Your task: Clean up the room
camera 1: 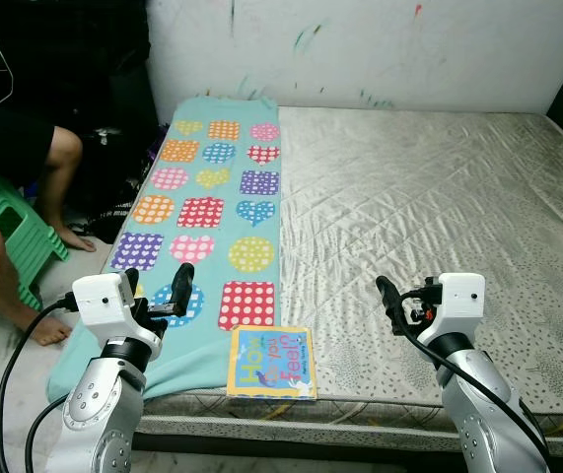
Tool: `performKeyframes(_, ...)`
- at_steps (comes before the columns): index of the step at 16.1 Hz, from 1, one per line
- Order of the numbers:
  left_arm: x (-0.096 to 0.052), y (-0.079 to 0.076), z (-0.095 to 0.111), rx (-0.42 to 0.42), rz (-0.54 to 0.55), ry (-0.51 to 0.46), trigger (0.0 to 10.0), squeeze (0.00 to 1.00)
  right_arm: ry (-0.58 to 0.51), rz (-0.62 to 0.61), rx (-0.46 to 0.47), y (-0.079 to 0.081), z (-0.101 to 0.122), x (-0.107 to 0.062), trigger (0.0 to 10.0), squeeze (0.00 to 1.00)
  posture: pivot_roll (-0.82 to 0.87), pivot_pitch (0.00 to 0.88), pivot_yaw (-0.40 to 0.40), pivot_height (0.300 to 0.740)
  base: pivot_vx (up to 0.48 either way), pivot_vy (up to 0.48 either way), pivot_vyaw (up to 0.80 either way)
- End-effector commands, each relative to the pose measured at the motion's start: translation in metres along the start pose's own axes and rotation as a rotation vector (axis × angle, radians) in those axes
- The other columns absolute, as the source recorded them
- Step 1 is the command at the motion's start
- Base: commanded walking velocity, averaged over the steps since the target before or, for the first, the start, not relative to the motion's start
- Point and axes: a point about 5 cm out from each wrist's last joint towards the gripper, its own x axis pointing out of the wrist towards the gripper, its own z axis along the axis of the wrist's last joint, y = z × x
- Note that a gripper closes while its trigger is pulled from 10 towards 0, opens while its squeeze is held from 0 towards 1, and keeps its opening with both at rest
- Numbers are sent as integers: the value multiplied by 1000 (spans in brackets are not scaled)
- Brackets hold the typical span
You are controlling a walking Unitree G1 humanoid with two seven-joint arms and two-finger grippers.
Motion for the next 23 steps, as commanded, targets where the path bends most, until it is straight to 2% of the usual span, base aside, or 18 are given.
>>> performKeyframes(1, 0, 0, 2, 13, -12, 0, 10000, 0, -14, -5, 6, 1, 4, 0, 10000, 0, -57, 19, 8, 740, 0, 0, 0)
performKeyframes(2, -3, 0, 3, 13, -13, 7, 10000, 0, 1, -10, 18, 2, 5, -3, 10000, 0, -57, 19, 8, 740, 0, 0, 0)
performKeyframes(4, 2, -11, 5, -23, -60, 2, 10000, 0, 35, -31, 27, 0, 4, -7, 10000, 0, -71, 46, 12, 740, 266, 0, -800)
performKeyframes(14, 2, -12, 4, -25, -57, 11, 10000, 0, 55, -29, 21, 0, 4, -7, 10000, 0, -69, 44, 9, 740, 296, 0, -54)
performKeyframes(23, 3, -10, 2, -42, -21, 23, 10000, 0, 70, -36, 16, -2, 2, -7, 10000, 0, -71, 46, 7, 740, 0, 0, 0)
